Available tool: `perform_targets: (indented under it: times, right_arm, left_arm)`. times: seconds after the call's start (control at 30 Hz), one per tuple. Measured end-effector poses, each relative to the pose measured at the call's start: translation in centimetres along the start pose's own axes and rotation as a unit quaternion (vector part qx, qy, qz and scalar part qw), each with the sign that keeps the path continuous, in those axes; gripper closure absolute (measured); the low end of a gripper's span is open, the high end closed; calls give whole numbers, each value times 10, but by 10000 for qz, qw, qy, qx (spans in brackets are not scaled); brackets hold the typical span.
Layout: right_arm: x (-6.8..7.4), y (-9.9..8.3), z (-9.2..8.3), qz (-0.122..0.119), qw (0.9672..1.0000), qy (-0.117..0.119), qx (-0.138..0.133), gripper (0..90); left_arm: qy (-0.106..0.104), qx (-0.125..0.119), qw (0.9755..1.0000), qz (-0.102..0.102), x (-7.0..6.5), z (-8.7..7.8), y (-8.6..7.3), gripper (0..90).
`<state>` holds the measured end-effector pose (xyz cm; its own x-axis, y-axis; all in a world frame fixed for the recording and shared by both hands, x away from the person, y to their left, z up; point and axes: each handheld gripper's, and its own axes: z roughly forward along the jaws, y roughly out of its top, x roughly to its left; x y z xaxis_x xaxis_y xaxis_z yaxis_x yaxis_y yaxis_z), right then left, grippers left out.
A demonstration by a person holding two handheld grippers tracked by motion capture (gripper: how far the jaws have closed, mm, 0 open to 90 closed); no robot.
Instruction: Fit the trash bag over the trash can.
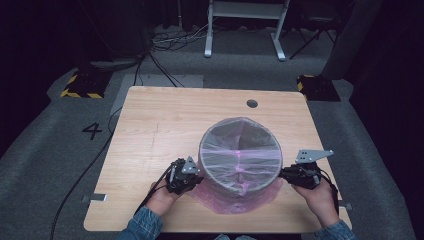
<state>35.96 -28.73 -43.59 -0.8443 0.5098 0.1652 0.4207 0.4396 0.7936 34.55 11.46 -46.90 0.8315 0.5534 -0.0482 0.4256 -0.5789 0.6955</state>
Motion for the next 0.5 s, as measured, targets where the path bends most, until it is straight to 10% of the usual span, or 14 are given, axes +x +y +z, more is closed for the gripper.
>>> perform_targets:
  times: [0.13,0.3,0.5]
  right_arm:
    - [-1,-6,2,51,10000,66,2,878]
    - [1,-8,-11,-4,9998,54,-208,490]
    - [0,-3,-39,-36,9988,-3,-487,491]
  left_arm:
    - [7,-350,9993,-140,8,-7,-6,867]
    - [-125,-927,9952,-295,17,-29,-14,462]
    - [261,-1216,9918,-285,23,-58,-33,400]
